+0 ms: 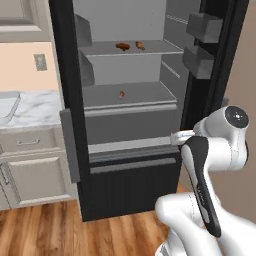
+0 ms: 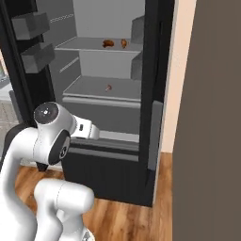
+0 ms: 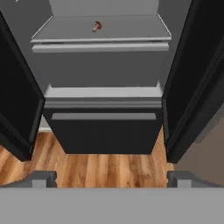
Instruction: Place one mushroom and one chicken drumstick in each tupperware on the nearby counter, to pack two identical lunches.
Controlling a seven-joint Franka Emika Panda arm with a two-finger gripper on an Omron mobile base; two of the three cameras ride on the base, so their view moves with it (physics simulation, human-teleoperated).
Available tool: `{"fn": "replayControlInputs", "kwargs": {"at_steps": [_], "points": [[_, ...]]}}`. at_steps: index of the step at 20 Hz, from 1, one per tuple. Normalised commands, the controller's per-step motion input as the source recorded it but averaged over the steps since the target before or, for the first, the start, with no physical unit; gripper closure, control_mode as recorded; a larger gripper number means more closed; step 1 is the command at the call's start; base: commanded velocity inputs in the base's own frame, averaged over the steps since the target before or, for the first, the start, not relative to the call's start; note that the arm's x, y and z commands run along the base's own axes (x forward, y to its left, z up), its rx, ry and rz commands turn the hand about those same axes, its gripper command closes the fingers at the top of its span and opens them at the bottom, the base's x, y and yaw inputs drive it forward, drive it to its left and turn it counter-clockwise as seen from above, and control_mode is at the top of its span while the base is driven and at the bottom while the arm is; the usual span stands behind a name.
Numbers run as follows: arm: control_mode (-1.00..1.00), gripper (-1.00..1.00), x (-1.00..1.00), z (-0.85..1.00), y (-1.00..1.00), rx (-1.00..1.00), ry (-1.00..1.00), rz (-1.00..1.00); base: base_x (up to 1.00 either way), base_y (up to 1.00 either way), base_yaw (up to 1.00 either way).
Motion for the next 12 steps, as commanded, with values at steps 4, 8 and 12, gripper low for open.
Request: {"fn": "replayControlInputs", "kwargs": {"at_steps": [4, 8, 12], "points": [[1.0, -1.0, 0.0, 0.0, 0.0, 0.0, 0.0, 0.0, 0.65, -0.09, 0.07], [1.0, -1.0, 0.0, 0.0, 0.0, 0.0, 0.0, 0.0, 1.0, 0.2, 0.0], [1.0, -1.0, 0.0, 0.0, 0.0, 0.0, 0.0, 0.0, 1.0, 0.18, 0.0]]}}
